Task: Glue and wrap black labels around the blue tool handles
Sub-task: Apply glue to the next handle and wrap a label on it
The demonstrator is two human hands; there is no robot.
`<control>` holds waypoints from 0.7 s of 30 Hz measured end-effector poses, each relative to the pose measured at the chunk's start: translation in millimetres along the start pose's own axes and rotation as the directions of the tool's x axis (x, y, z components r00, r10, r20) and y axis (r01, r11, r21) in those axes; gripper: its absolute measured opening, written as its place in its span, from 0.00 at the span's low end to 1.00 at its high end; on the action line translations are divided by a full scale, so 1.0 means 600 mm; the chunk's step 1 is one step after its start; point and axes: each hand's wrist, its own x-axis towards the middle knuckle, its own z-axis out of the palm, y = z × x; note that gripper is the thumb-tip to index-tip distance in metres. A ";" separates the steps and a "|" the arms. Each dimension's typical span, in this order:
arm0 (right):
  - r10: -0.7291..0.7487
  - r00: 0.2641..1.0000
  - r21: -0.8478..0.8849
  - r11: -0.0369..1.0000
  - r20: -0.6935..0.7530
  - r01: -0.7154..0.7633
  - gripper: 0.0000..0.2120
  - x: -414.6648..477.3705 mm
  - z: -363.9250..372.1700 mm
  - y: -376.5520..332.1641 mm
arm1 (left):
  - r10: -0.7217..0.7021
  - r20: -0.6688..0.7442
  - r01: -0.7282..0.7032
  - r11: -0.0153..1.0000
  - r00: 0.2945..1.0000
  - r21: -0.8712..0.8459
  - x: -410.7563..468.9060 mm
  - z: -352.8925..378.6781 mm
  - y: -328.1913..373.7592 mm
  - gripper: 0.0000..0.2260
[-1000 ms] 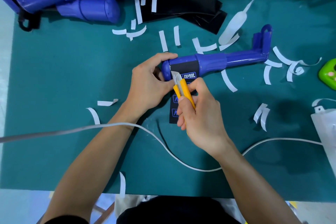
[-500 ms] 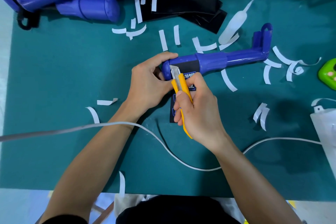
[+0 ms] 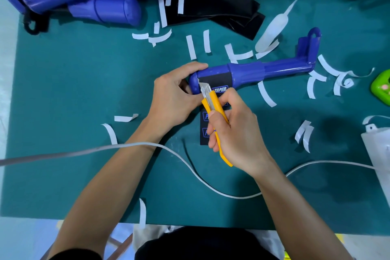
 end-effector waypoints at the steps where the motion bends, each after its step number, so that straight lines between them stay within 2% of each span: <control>1: 0.005 1.000 0.017 1.000 0.009 -0.005 0.10 -0.001 -0.004 -0.001 | -0.002 0.001 0.002 1.000 1.000 0.002 0.001 0.000 0.000 0.25; 3: 0.008 1.000 0.091 0.996 0.006 -0.009 0.10 -0.003 -0.015 -0.004 | -0.017 0.000 0.017 1.000 1.000 0.025 0.003 0.002 -0.001 0.26; 6: -0.021 0.995 0.233 0.971 -0.100 0.044 0.08 -0.002 -0.041 -0.010 | -0.023 0.003 0.023 0.998 1.000 0.062 0.006 0.001 0.000 0.29; 8: -0.050 0.984 0.224 0.971 -0.172 0.088 0.07 0.002 -0.056 -0.012 | -0.011 0.003 0.011 0.997 1.000 0.079 0.006 0.000 -0.003 0.29; 10: -0.082 0.965 0.123 0.986 -0.249 0.115 0.09 0.006 -0.071 -0.007 | -0.003 0.001 0.003 0.996 1.000 0.087 0.005 0.002 -0.003 0.28; 12: -0.130 0.920 -0.073 0.991 -0.370 0.111 0.07 0.009 -0.092 0.002 | 0.001 0.002 -0.001 0.996 1.000 0.093 0.005 0.003 -0.003 0.28; 14: -0.188 0.843 -0.251 0.966 -0.504 0.065 0.06 0.010 -0.118 0.014 | -0.001 0.004 0.001 0.995 1.000 0.097 0.005 0.002 -0.003 0.28; 16: -0.237 0.805 -0.407 0.914 -0.544 -0.006 0.09 0.007 -0.143 0.024 | -0.001 0.005 0.001 0.995 1.000 0.101 0.005 0.001 -0.002 0.28; 19: -0.197 0.865 -0.607 0.781 -0.460 -0.145 0.14 -0.002 -0.178 0.044 | 0.007 0.005 -0.008 0.995 1.000 0.104 0.004 0.003 0.000 0.28; 21: -0.170 0.921 -0.696 0.705 -0.352 -0.135 0.18 -0.008 -0.199 0.050 | 0.010 0.001 -0.010 0.994 1.000 0.106 0.004 0.003 0.000 0.28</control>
